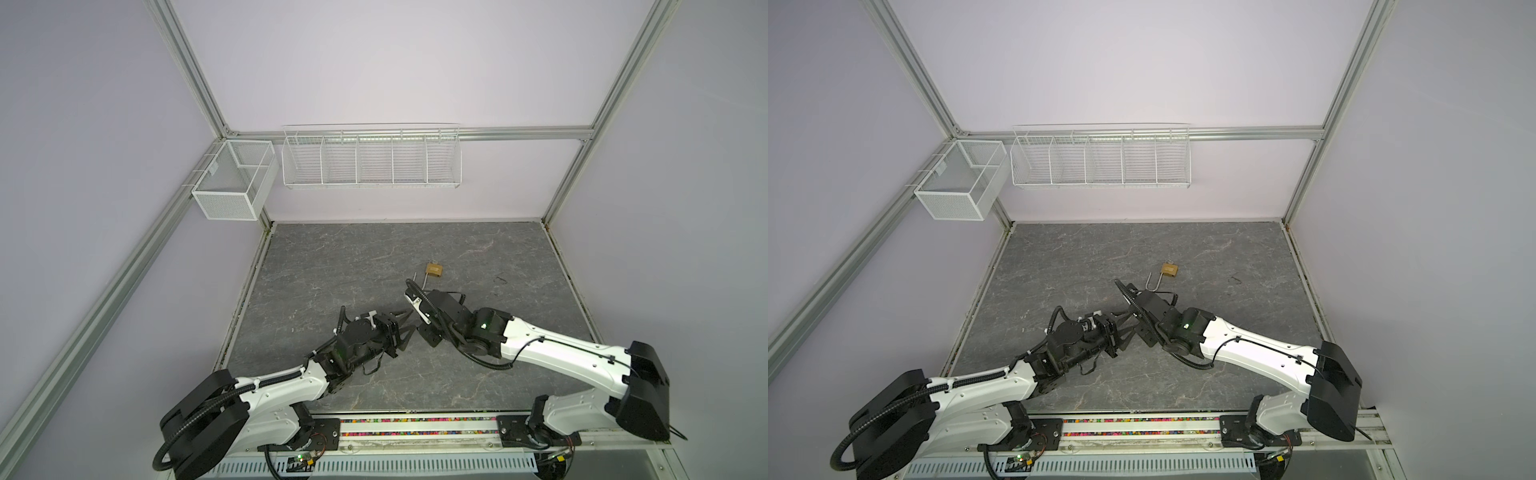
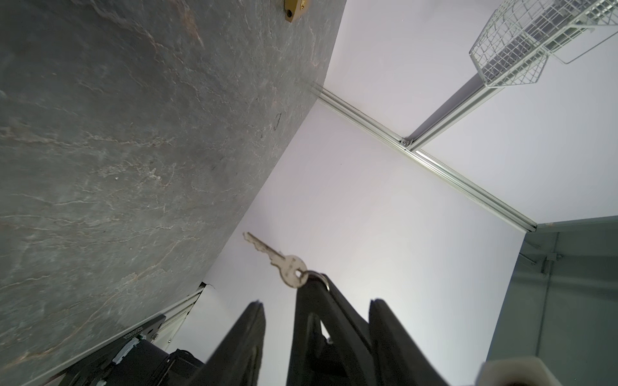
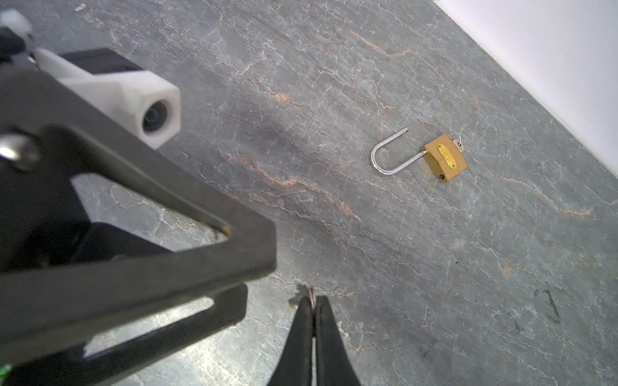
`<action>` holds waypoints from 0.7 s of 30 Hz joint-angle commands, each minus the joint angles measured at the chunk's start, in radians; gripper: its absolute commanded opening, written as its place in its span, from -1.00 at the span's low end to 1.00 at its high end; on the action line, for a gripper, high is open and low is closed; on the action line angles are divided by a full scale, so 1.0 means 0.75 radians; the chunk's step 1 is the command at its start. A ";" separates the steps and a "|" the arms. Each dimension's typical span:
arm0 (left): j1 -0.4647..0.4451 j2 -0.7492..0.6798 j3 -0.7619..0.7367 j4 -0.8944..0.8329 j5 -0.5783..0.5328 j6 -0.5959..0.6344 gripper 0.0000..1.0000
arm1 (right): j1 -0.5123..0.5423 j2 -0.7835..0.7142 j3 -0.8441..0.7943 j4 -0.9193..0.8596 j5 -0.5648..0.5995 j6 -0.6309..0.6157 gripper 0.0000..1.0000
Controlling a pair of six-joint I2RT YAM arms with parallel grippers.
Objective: Unlock with the key
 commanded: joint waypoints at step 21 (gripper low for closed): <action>-0.102 0.384 0.081 0.585 -0.263 -0.181 -0.07 | -0.004 -0.116 -0.025 0.041 -0.045 0.100 -0.87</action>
